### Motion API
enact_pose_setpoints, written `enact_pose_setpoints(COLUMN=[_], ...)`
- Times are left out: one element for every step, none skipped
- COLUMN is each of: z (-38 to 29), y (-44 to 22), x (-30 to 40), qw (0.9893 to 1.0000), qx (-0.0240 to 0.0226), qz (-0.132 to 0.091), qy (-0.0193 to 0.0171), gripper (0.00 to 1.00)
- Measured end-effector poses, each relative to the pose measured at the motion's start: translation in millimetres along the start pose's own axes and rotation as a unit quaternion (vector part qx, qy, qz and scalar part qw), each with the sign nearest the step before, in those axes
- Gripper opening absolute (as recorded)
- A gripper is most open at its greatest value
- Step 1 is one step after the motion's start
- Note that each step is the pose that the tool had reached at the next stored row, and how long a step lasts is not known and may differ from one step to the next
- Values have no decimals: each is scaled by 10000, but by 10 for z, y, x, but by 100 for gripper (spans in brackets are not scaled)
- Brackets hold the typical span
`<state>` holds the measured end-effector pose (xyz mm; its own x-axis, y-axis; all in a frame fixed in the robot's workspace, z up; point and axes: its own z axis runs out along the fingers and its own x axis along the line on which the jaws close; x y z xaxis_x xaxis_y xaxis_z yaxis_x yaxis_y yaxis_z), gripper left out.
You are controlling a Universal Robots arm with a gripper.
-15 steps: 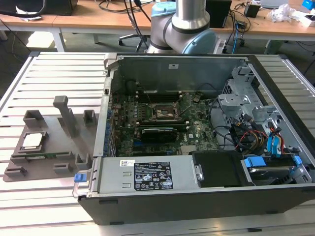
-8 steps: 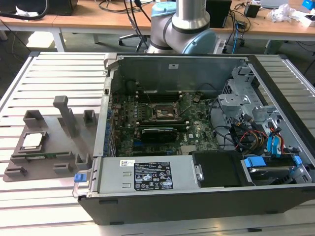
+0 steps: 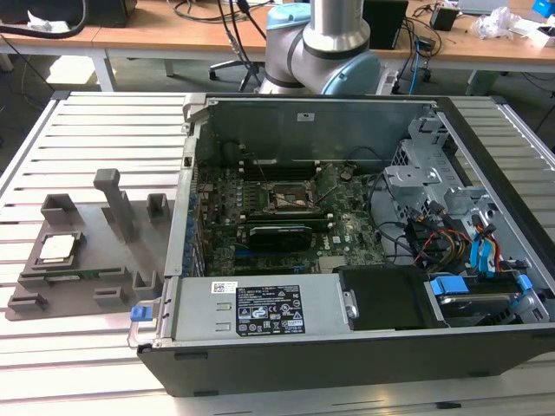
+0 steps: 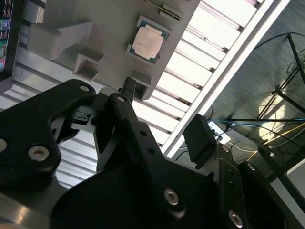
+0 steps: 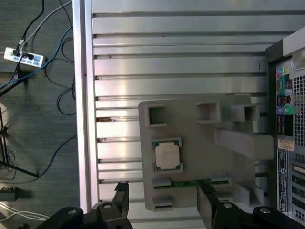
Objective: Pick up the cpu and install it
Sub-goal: 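Pick up the cpu and move it towards the insertion slot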
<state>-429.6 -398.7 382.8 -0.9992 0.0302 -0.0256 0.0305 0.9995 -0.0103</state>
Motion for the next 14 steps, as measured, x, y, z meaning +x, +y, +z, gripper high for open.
enact_pose_setpoints(z=[5,9,19,28,38,53,61,68,74,81,87,92,96,99], y=[0,0,0,0,1,1,1,1,1,1,1,1,1,1], x=[0,-1,-1,-2,-2,-2,-3,-3,-3,-4,-4,-4,-4,-4], qw=[10000,10000,10000,10000,10000,10000,10000,10000,10000,10000,10000,10000,10000,10000], qx=[0,0,0,0,0,0,0,0,0,-1,0,0,0,0], qz=[0,0,0,0,0,0,0,0,0,0,0,0,0,0], qy=[0,0,0,0,0,-1,0,0,0,-1,-1,0,0,0], gripper=[68,68,68,68,68,68,68,68,68,68,68,68,68,68])
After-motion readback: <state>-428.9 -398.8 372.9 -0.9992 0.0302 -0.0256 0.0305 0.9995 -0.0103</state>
